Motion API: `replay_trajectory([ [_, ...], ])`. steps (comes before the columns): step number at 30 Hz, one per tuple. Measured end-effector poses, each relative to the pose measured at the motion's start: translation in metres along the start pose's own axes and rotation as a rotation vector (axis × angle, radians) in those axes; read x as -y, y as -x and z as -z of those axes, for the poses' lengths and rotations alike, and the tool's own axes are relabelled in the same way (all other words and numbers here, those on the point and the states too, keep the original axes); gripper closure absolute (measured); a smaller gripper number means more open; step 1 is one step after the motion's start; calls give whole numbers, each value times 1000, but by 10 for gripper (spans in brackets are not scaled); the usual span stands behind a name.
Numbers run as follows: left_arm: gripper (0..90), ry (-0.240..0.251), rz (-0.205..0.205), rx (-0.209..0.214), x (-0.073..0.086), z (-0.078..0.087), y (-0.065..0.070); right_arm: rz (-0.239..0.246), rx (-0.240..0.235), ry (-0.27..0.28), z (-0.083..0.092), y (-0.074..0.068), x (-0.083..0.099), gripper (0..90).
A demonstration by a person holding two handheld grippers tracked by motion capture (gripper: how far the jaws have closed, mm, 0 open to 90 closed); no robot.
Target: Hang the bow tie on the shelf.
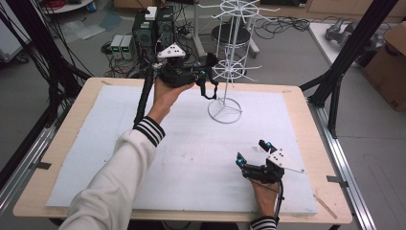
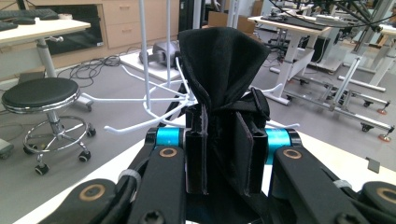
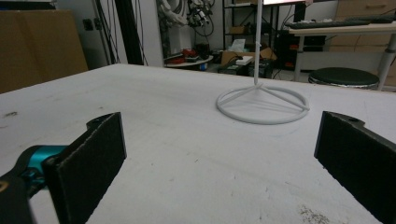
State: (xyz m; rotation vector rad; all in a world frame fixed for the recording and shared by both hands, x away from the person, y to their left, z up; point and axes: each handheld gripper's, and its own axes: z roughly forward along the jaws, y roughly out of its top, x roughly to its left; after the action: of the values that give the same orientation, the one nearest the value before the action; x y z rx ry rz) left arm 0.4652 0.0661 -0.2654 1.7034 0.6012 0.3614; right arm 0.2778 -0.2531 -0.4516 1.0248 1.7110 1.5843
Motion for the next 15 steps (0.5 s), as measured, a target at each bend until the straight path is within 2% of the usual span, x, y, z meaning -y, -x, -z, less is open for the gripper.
replay_trajectory([
  [9, 759, 0, 23, -4, 4, -7, -10, 1, 4, 1, 0, 0, 0, 10],
  [15, 759, -17, 29, -8, 10, -12, -15, -4, 5, 3, 0, 0, 0, 10],
])
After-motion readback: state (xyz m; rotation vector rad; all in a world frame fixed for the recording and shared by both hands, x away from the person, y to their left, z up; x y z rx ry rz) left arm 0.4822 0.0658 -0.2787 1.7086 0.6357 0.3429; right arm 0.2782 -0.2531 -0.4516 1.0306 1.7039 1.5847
